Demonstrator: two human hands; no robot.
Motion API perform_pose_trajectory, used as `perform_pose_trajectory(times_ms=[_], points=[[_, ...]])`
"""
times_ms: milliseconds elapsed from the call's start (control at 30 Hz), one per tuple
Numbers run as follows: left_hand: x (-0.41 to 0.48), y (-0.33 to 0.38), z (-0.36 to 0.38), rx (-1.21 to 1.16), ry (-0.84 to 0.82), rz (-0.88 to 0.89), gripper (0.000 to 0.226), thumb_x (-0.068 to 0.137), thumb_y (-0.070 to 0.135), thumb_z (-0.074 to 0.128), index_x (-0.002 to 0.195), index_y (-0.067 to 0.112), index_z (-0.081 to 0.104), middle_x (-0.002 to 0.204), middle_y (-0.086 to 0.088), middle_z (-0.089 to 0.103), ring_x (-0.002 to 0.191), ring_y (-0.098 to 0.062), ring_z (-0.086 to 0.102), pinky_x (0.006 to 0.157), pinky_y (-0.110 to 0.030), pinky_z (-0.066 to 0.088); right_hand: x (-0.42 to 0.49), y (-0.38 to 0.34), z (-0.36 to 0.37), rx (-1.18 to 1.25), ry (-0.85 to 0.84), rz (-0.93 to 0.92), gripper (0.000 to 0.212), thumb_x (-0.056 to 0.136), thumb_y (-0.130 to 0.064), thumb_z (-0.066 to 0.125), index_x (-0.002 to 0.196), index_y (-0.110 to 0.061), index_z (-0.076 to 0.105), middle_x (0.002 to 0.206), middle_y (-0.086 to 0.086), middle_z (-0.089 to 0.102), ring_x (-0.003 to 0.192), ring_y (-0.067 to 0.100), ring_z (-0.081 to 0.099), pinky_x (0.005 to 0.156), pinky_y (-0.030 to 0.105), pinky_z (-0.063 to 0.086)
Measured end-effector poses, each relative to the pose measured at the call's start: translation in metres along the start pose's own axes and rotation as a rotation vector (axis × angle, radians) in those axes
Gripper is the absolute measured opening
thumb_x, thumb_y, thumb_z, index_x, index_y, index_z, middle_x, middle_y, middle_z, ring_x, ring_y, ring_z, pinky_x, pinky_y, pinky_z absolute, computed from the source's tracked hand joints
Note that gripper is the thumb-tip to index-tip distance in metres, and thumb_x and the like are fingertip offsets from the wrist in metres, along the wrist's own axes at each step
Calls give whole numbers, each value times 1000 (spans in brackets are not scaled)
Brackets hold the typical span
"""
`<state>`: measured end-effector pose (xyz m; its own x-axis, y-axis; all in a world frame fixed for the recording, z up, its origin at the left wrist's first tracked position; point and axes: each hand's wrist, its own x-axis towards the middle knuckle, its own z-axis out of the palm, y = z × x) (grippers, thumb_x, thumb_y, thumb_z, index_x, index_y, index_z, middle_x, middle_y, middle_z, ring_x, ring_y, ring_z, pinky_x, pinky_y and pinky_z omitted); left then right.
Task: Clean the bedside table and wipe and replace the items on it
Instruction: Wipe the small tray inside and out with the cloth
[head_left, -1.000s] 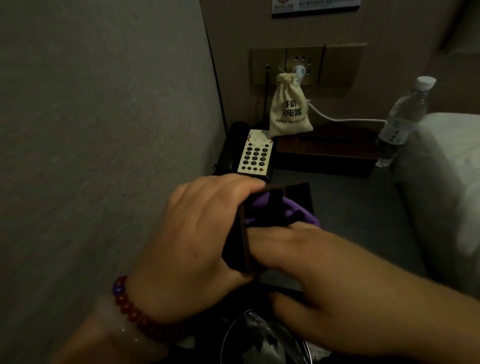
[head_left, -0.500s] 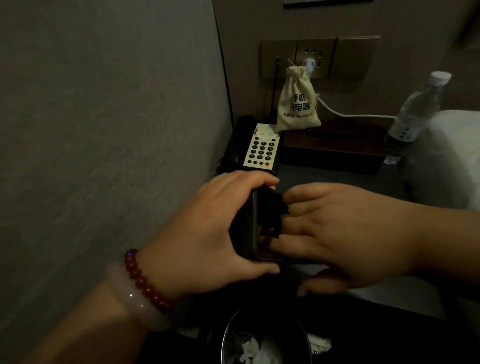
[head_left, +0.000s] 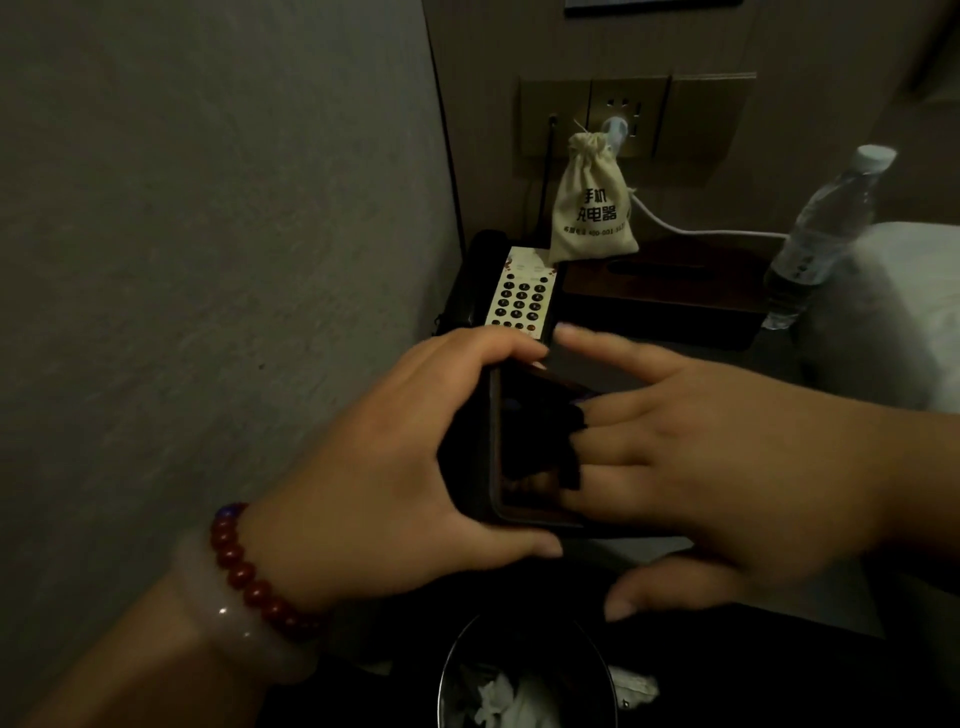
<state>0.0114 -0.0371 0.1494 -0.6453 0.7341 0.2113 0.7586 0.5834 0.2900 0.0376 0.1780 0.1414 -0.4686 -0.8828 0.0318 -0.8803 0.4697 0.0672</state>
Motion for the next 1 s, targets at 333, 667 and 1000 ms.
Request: perform_pose_trajectory(times_ms=[333,667,1000], points=[[-13,-20,14,-153,-14,-26,114,49,72,73,145,30,30,141,11,44,134,-11,39,110,-36,34,-20,1,3,-15,62,21,45,78,-25,57,122,-18,59,110,-1,65,112,19,56,114,52,19],[-10,6,13,-320,-12,-130,93,50,39,89,116,65,29,109,60,32,88,37,27,85,-7,37,0,-1,12,-25,39,-78,19,86,-29,53,104,-28,58,83,-12,60,90,9,55,116,51,12],[-20,-15,13,-276,200,-129,107,62,82,53,148,43,3,156,20,17,142,5,14,110,-7,14,2,-18,20,-52,321,352,12,84,-23,57,92,-17,65,72,-5,64,70,14,64,113,40,25]])
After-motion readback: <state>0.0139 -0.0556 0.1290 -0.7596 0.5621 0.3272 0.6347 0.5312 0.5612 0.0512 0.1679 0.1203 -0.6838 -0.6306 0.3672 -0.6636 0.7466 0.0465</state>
